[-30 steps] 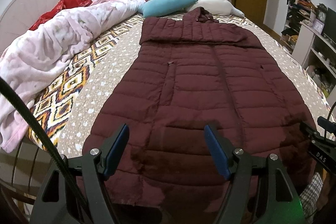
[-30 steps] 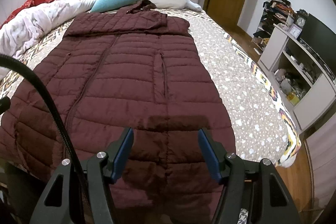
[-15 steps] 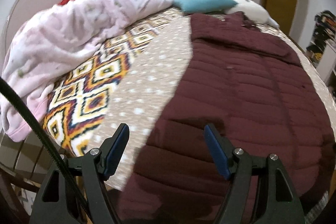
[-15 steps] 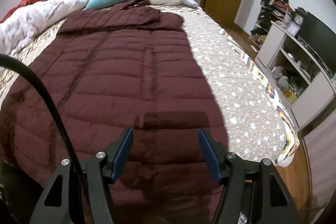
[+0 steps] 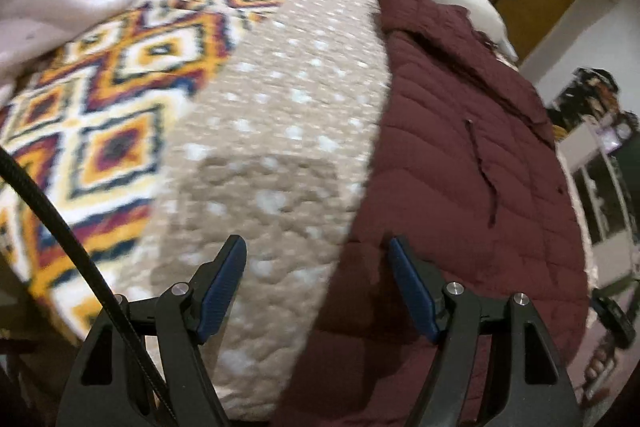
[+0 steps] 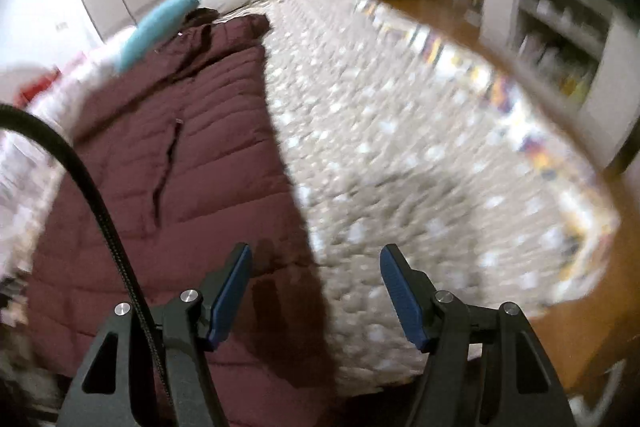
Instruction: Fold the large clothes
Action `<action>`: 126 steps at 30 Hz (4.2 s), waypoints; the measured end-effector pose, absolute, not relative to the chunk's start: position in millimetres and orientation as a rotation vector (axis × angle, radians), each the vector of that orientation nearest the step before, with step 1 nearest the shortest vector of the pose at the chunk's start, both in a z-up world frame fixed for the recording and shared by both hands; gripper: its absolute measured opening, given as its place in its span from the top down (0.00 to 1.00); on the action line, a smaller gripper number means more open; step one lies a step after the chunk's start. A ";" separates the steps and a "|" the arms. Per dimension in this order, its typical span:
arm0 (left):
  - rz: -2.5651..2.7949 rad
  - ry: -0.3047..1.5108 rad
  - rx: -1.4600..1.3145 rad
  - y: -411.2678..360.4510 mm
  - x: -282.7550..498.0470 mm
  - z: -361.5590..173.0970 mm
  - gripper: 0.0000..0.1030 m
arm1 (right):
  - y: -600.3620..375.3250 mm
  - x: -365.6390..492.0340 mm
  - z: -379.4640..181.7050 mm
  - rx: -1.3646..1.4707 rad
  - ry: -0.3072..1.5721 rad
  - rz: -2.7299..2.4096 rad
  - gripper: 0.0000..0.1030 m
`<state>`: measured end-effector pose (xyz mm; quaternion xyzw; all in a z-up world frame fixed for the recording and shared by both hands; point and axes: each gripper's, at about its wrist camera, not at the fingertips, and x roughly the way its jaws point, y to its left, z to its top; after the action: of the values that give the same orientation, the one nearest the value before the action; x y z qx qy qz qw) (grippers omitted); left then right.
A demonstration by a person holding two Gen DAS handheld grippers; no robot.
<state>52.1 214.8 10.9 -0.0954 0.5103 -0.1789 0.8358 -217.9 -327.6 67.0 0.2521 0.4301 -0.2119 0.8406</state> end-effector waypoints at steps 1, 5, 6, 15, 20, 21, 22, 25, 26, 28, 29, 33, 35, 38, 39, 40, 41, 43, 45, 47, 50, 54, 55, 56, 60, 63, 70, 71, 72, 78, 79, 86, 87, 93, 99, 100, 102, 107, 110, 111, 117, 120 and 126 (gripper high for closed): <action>-0.402 1.088 -0.217 212.1 53.1 8.8 0.29 | -333.1 -217.6 61.3 0.591 0.904 -0.409 0.31; -0.479 1.104 -0.284 206.8 47.6 0.7 0.30 | -341.9 -219.8 41.9 0.756 0.881 -0.287 0.30; -0.502 1.107 -0.306 207.0 45.3 -0.1 0.30 | -341.1 -222.6 40.0 0.768 0.871 -0.275 0.29; -0.621 1.104 -0.454 229.9 4.8 -3.6 0.30 | -320.2 -266.5 31.6 0.929 0.881 -0.053 0.29; -0.621 1.113 -0.414 236.8 -16.3 -4.1 0.30 | -292.0 -287.8 32.2 0.886 0.922 -0.027 0.29; -0.622 1.114 -0.401 238.3 -19.9 -4.9 0.30 | -288.5 -290.8 33.1 0.887 0.924 -0.019 0.29; -0.622 1.115 -0.393 238.0 -22.3 -5.5 0.30 | -283.1 -294.1 34.0 0.885 0.931 -0.006 0.29; -0.624 1.117 -0.392 240.2 -30.0 -8.8 0.30 | -274.0 -298.7 31.1 0.854 0.958 0.008 0.29; -0.624 1.121 -0.398 240.8 -31.8 -10.5 0.30 | -270.2 -298.8 31.0 0.837 0.969 0.007 0.29; -0.621 1.124 -0.408 241.3 -35.6 -13.8 0.30 | -263.7 -297.9 30.8 0.812 0.986 0.003 0.29; -0.619 1.124 -0.409 241.8 -36.8 -15.5 0.30 | -261.1 -297.1 31.1 0.803 0.989 -0.001 0.29; -0.616 1.135 -0.418 239.2 -47.0 -18.6 0.30 | -248.0 -297.3 36.6 0.767 0.994 -0.008 0.29; -0.606 1.123 -0.403 237.5 -52.6 -15.9 0.30 | -242.4 -297.8 40.1 0.748 0.995 -0.009 0.29; -0.570 1.106 -0.361 233.4 -57.6 -8.6 0.50 | -234.7 -296.5 45.4 0.708 1.007 -0.012 0.32; -0.555 1.108 -0.342 233.0 -58.8 -5.6 0.58 | -231.0 -295.6 47.5 0.682 1.017 -0.019 0.37; -0.549 1.109 -0.333 232.9 -59.7 -3.0 0.66 | -222.3 -291.9 49.0 0.660 1.025 -0.025 0.44; -0.543 1.106 -0.322 233.0 -61.1 1.1 0.69 | -219.5 -291.8 50.4 0.643 1.033 -0.030 0.47; -0.545 1.097 -0.315 233.6 -63.4 10.6 0.74 | -215.2 -288.6 56.0 0.623 1.039 -0.032 0.56; -0.546 1.079 -0.311 232.6 -66.0 23.7 0.76 | -213.0 -285.6 65.3 0.617 1.033 -0.023 0.63; -0.553 1.057 -0.312 231.0 -66.5 38.8 0.78 | -214.5 -285.5 78.9 0.614 1.010 -0.004 0.67; -0.568 1.023 -0.300 226.0 -64.3 61.9 0.79 | -220.7 -280.5 106.4 0.644 0.942 0.047 0.70; -0.610 0.973 -0.282 206.9 -37.4 101.2 0.80 | -235.0 -260.1 158.0 0.635 0.821 0.081 0.72; -0.614 0.954 -0.276 199.3 -25.2 114.3 0.80 | -241.4 -250.7 170.4 0.626 0.795 0.081 0.72; -0.616 0.938 -0.269 192.6 -14.2 125.3 0.80 | -249.6 -240.3 181.2 0.610 0.775 0.072 0.73; -0.582 0.892 -0.223 150.0 45.6 162.4 0.80 | -276.3 -178.7 206.1 0.565 0.742 -0.006 0.73; -0.506 0.909 -0.186 112.9 101.5 166.3 0.80 | -300.8 -123.0 197.8 0.544 0.757 -0.122 0.73; -0.313 0.967 -0.070 57.5 184.7 118.5 0.77 | -366.0 -33.4 118.7 0.590 0.887 -0.386 0.73; -0.296 0.985 -0.069 54.6 192.0 108.5 0.76 | -372.3 -27.5 111.1 0.597 0.905 -0.404 0.73; -0.281 1.004 -0.068 52.2 200.2 99.4 0.74 | -377.2 -18.1 97.8 0.599 0.932 -0.424 0.73; -0.345 1.043 -0.225 70.4 228.4 83.8 0.50 | -390.0 11.2 66.5 0.511 0.983 -0.523 0.49; -0.363 1.030 -0.254 75.7 230.6 88.4 0.46 | -394.8 11.5 69.1 0.515 0.969 -0.510 0.47; -0.475 0.960 -0.356 110.2 237.8 114.4 0.29 | -415.4 -10.8 110.7 0.607 0.790 -0.374 0.25; -0.500 0.973 -0.340 110.6 238.7 111.2 0.28 | -418.1 -17.0 112.9 0.615 0.778 -0.352 0.22; -0.567 1.073 -0.290 113.4 235.3 70.5 0.27 | -418.4 -28.0 100.6 0.651 0.795 -0.253 0.19; -0.711 1.155 -0.338 113.9 227.5 40.3 0.27 | -392.4 -9.3 87.1 0.570 0.845 -0.143 0.19; -0.720 1.159 -0.339 112.7 226.8 38.2 0.27 | -388.9 -6.7 84.9 0.583 0.843 -0.111 0.19; -0.741 1.159 -0.342 110.0 225.8 35.1 0.27 | -387.7 -7.4 81.3 0.633 0.820 -0.053 0.18; -0.812 1.171 -0.342 103.8 223.0 33.2 0.27 | -389.3 -19.7 78.7 0.711 0.770 0.035 0.10; -0.811 1.148 -0.382 116.5 218.9 39.0 0.27 | -393.0 -30.6 79.3 0.732 0.766 0.036 0.10; -0.806 1.138 -0.396 120.9 219.0 40.5 0.27 | -392.3 -33.5 80.5 0.725 0.771 0.034 0.10; -0.703 1.149 -0.410 148.7 214.1 38.4 0.26 | -365.5 -40.7 86.6 0.552 0.808 0.033 0.09; -0.672 1.193 -0.389 143.9 216.9 29.2 0.26 | -349.3 -31.2 78.3 0.438 0.859 0.001 0.09; -0.610 1.161 -0.372 153.8 211.7 32.3 0.26 | -341.3 -17.6 66.5 0.350 0.899 -0.081 0.08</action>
<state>211.7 153.8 32.3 -0.1720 0.5365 -0.2819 0.7766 -17.6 -341.3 66.5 0.1681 0.4322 -0.0390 0.8851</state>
